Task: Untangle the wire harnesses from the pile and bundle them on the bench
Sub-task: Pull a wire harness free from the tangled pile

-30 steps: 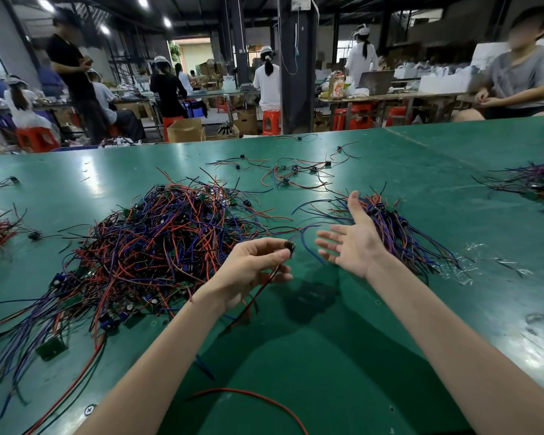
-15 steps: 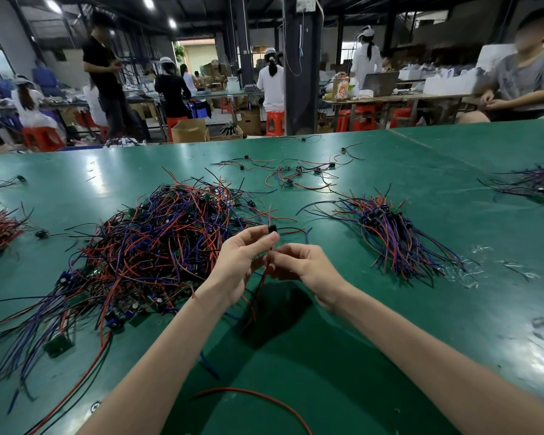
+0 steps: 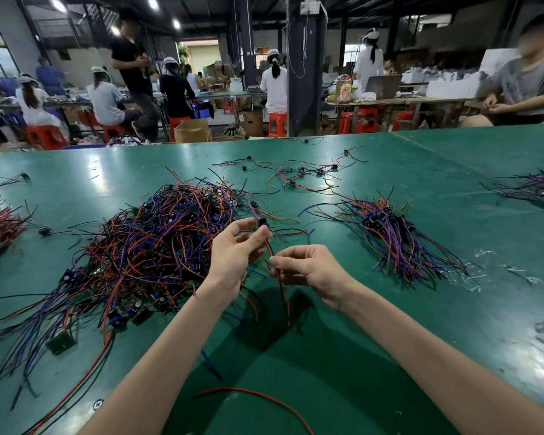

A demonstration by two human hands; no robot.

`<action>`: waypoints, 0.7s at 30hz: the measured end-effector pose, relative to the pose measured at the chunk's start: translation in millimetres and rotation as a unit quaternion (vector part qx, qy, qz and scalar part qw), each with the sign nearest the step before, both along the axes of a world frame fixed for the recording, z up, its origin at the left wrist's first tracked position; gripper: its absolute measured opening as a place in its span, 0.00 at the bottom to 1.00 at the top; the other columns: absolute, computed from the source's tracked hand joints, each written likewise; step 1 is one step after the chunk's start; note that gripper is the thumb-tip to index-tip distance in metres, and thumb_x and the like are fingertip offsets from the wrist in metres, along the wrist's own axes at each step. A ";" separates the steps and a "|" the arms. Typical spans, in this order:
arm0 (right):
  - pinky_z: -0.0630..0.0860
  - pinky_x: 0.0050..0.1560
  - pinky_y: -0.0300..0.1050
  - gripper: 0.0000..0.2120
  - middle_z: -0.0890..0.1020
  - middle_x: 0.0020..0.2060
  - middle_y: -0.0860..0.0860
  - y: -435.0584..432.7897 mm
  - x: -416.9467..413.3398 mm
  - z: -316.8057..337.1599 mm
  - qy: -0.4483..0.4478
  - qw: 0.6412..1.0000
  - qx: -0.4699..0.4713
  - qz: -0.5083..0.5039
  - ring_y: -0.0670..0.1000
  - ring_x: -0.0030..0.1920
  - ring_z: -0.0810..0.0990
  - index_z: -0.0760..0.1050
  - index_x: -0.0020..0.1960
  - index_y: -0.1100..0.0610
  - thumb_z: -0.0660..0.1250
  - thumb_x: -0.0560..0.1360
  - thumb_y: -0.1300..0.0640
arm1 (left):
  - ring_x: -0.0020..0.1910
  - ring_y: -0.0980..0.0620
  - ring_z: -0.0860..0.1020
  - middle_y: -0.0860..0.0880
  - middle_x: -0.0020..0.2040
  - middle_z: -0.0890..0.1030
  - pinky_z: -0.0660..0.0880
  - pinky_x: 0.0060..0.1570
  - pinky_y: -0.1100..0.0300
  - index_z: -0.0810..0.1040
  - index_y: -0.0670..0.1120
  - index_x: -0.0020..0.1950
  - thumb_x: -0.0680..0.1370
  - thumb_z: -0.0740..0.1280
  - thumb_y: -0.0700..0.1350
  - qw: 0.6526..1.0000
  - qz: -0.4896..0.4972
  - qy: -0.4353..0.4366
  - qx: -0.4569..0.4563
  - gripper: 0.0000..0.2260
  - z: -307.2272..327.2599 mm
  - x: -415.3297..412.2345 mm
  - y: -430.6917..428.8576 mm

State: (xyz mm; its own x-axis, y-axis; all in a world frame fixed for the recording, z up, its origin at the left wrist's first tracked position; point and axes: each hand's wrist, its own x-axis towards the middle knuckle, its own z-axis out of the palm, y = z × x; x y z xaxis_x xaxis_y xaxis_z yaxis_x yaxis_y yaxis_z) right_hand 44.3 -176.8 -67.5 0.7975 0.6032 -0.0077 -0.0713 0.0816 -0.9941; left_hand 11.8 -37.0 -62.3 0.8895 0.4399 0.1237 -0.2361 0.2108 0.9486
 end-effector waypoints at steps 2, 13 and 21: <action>0.75 0.34 0.33 0.04 0.82 0.29 0.52 -1.4 0.2 0.8 -0.011 1.000 -0.016 0.017 0.44 0.27 0.76 0.79 0.39 0.60 0.70 0.72 0.65 | 0.33 0.58 0.80 0.49 0.34 0.83 0.78 0.38 0.66 0.75 0.42 0.52 0.76 0.67 0.36 1.000 0.010 -0.014 -0.026 0.07 3.4 -0.2 3.4; 0.74 0.36 0.39 0.07 0.81 0.27 0.52 -2.4 1.8 -2.4 -0.133 0.987 -0.085 0.036 0.47 0.28 0.76 0.78 0.36 0.60 0.71 0.72 0.65 | 0.34 0.52 0.79 0.46 0.35 0.81 0.80 0.41 0.62 0.74 0.40 0.49 0.77 0.66 0.36 0.993 0.081 -0.063 -0.066 0.04 14.2 -0.5 25.8; 0.72 0.40 0.46 0.08 0.80 0.29 0.53 -3.3 9.5 -13.3 -0.171 0.977 -0.129 0.014 0.52 0.33 0.76 0.78 0.35 0.56 0.71 0.72 0.64 | 0.37 0.53 0.81 0.41 0.47 0.78 0.81 0.40 0.62 0.74 0.45 0.50 0.73 0.69 0.31 0.997 0.053 -0.017 -0.060 0.11 9.6 0.2 25.9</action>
